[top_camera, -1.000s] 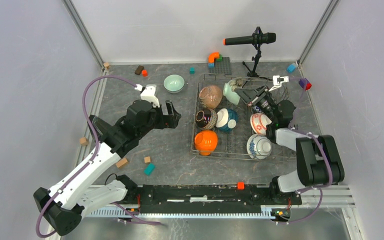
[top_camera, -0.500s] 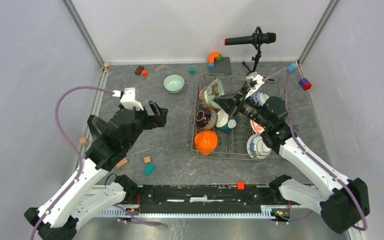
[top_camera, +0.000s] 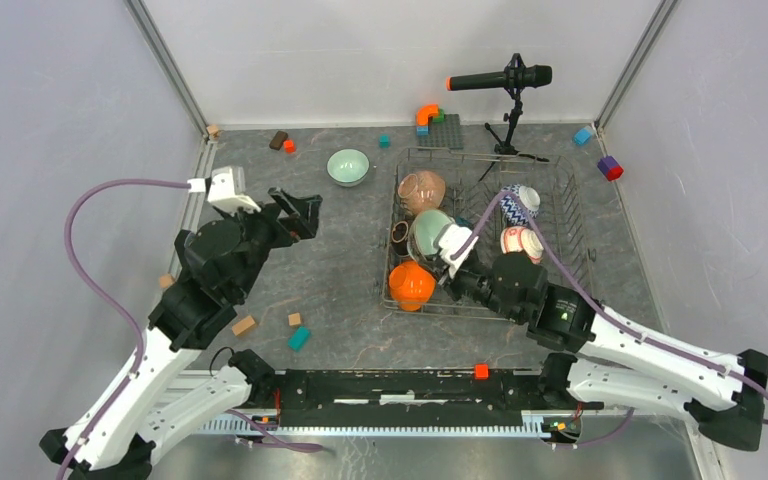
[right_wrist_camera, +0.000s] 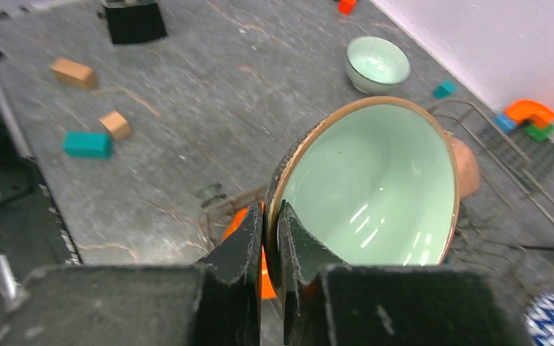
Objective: Unload the bowls from the dish rack
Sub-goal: Place the bowl at the center of the board.
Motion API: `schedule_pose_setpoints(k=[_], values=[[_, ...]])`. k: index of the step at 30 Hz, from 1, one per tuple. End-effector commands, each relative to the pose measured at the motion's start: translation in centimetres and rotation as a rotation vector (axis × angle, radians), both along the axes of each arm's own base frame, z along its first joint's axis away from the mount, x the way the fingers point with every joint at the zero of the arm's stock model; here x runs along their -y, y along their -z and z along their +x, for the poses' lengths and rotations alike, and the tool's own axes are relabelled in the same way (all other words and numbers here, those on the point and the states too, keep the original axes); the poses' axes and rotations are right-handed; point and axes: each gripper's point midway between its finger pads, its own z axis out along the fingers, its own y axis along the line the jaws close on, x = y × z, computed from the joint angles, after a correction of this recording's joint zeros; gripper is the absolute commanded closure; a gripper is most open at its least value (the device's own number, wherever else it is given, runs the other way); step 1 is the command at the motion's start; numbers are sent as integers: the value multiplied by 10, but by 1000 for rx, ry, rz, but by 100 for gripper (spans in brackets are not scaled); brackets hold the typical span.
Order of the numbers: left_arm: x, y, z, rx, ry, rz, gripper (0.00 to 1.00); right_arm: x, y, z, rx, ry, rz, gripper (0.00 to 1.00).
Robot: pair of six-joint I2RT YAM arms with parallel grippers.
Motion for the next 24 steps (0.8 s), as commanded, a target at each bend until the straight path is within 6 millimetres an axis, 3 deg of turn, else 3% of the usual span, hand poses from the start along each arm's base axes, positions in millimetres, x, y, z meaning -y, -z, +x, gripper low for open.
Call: schedule_pose_setpoints(k=[1, 5, 12, 19, 24], values=[[38, -31, -2, 39, 191, -6, 0, 20, -10, 12, 183, 165, -118, 100], [74, -17, -9, -17, 396, 63, 0, 18, 0, 2, 260, 205, -238, 100], [100, 13, -14, -135, 510, 246, 0, 8, 13, -28, 443, 191, -454, 100], [118, 35, -25, -144, 575, 433, 0, -13, 34, -57, 578, 96, -625, 100], [113, 51, -29, -157, 550, 520, 0, -19, 51, -68, 621, 50, -712, 100]])
